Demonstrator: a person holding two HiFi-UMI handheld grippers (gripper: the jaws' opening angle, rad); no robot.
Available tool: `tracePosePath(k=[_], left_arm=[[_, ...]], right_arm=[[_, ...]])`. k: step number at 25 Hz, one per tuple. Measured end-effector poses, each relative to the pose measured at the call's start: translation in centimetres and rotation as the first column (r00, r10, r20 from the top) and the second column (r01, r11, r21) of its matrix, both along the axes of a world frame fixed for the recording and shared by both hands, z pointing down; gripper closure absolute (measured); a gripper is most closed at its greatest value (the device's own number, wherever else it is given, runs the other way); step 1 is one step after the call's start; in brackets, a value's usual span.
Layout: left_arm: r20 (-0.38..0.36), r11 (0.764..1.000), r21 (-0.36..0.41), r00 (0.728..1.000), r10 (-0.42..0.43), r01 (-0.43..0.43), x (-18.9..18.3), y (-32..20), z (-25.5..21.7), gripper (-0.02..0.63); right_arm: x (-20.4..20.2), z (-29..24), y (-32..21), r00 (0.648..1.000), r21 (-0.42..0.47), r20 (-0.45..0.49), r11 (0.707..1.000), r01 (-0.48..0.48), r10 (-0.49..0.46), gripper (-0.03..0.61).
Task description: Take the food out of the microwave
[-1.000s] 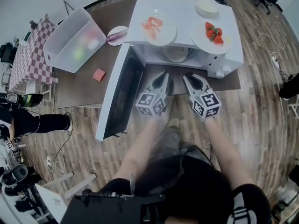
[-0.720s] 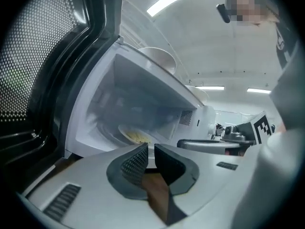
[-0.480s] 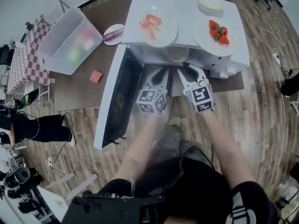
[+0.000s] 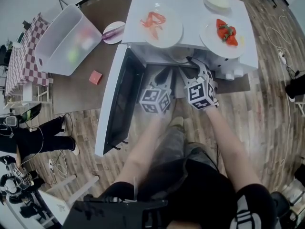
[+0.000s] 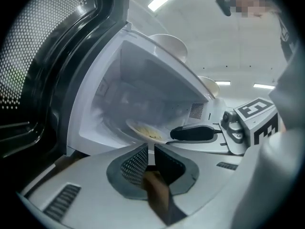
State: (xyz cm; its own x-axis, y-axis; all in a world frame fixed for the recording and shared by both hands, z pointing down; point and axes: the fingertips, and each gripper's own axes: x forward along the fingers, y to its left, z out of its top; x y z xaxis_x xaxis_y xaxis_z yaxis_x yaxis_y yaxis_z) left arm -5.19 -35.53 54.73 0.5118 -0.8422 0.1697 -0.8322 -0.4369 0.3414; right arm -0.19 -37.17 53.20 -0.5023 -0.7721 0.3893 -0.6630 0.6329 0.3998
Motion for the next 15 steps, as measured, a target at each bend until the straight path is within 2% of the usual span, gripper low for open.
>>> tracePosePath(k=[3,9,15], left_arm=[[0.003,1.0,-0.008,1.0,-0.001,0.001,0.0,-0.3,0.3,0.566],[0.017,1.0,-0.022,1.0,0.007,-0.006,0.3,-0.6,0.5,0.566],[0.023,1.0,-0.02,1.0,0.01,-0.009,0.2,-0.7,0.4,0.566]], right_arm=[[-0.2,0.0,-0.4,0.996,0.024,-0.087,0.999,0.022,-0.02,0.397],[-0.7,1.3,-0.7,0.968,0.008,-0.24,0.998,0.069,-0.065,0.397],[-1.3,1.4,-0.5,0.943,0.042,-0.316,0.992,0.123,-0.103,0.468]])
